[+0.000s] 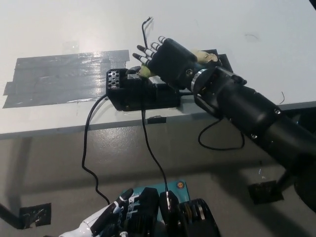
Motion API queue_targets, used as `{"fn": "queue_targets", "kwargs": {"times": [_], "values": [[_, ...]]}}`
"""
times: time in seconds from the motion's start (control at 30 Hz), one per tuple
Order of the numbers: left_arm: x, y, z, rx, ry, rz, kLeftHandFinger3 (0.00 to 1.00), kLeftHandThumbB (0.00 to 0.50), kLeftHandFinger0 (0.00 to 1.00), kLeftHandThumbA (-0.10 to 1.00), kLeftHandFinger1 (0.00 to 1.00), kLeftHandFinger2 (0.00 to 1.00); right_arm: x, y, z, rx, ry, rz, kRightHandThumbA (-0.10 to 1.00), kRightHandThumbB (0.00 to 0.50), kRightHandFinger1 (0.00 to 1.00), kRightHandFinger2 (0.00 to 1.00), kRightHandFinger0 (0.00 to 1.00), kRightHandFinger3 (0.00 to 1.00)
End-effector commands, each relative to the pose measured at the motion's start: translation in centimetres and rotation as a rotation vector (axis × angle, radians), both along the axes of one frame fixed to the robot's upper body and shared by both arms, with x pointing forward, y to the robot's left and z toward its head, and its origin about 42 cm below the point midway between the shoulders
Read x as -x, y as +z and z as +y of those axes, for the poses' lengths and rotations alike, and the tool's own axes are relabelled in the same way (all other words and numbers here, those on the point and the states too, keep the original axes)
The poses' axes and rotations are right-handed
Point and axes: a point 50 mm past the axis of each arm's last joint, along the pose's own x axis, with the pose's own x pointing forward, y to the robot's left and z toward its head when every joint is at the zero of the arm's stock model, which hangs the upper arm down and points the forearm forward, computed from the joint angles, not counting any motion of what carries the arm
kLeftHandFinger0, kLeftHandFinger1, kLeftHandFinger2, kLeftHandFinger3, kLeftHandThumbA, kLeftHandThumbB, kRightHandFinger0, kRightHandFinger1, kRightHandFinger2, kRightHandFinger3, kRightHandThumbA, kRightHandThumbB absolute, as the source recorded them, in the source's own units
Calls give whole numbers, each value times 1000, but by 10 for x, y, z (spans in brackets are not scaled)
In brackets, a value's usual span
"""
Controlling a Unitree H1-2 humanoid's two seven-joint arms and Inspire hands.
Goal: The robot uses its right hand to grab and lift the soldering gun kept on the middle of the table and puts it in its base
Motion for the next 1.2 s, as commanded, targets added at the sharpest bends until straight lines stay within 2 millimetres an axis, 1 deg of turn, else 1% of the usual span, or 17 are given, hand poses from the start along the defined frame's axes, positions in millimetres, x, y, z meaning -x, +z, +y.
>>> {"fn": "queue_targets", "kwargs": {"times": [0.0,0.2,0.4,0.43,0.47,0.57,0.63,0.67,0.7,0.73,0.83,0.87,0.9,0.93,1.0,1.03,1.17], "values": [[4,4,5,4,11,4,1000,282,1000,1000,1000,1000,11,25,28,85,-274,165,751,500,1000,1000,1000,1000],[7,1,8,-5,21,9,1000,280,1000,1000,1000,1000,19,35,35,40,-279,211,760,500,1000,1000,1000,1000],[7,-1,15,-1,27,23,1000,277,1000,1000,1000,1000,39,57,29,-9,-209,199,712,500,1000,1000,1000,1000],[7,-1,17,-6,28,26,1000,295,1000,1000,1000,1000,56,69,23,-17,-164,172,731,500,1000,1000,1000,1000],[7,-1,18,-11,29,26,1000,300,1000,1000,1000,1000,67,73,18,-30,-131,158,693,500,1000,1000,1000,1000],[9,-3,22,-13,37,32,1000,306,1000,1000,1000,1000,94,78,4,-73,-29,102,682,500,1000,1000,1000,1000],[10,-5,25,-11,50,40,1000,291,1000,1000,1000,1000,125,82,-17,-141,80,10,644,500,1000,1000,1000,1000],[10,-5,26,-10,53,42,1000,291,1000,1000,1000,1000,126,83,-17,-141,83,8,667,500,1000,1000,1000,1000],[10,-7,26,-7,62,48,1000,283,1000,1000,1000,1000,156,93,-39,-149,102,-66,676,500,1000,1000,1000,1000],[11,-8,28,-8,73,52,1000,275,1000,1000,1000,1000,175,100,-51,-167,109,-90,661,500,1000,1000,1000,1000],[15,-10,34,-21,83,56,1000,282,1000,1000,1000,1000,212,109,-77,-265,133,-105,601,500,1000,1000,1000,1000],[16,-10,36,-27,83,56,1000,282,1000,1000,1000,1000,237,110,-98,-307,129,-119,602,500,1000,1000,1000,1000],[18,-8,38,-36,78,52,1000,283,1000,1000,1000,1000,257,107,-115,-331,118,-133,606,500,1000,1000,1000,1000],[18,-8,41,-38,80,49,1000,277,1000,1000,1000,1000,260,106,-116,-337,118,-133,607,500,1000,1000,1000,1000],[18,-7,43,-41,91,51,1000,283,1000,1000,1000,1000,286,96,-142,-368,81,-122,567,500,1000,1000,1000,1000],[18,-7,45,-41,97,52,1000,286,1000,1000,1000,1000,293,84,-157,-407,61,-86,489,500,1000,1000,1000,1000],[19,-10,51,-41,118,62,1000,258,1000,1000,1000,1000,322,42,-196,-488,-48,19,428,500,1000,1000,1000,1000]]}}
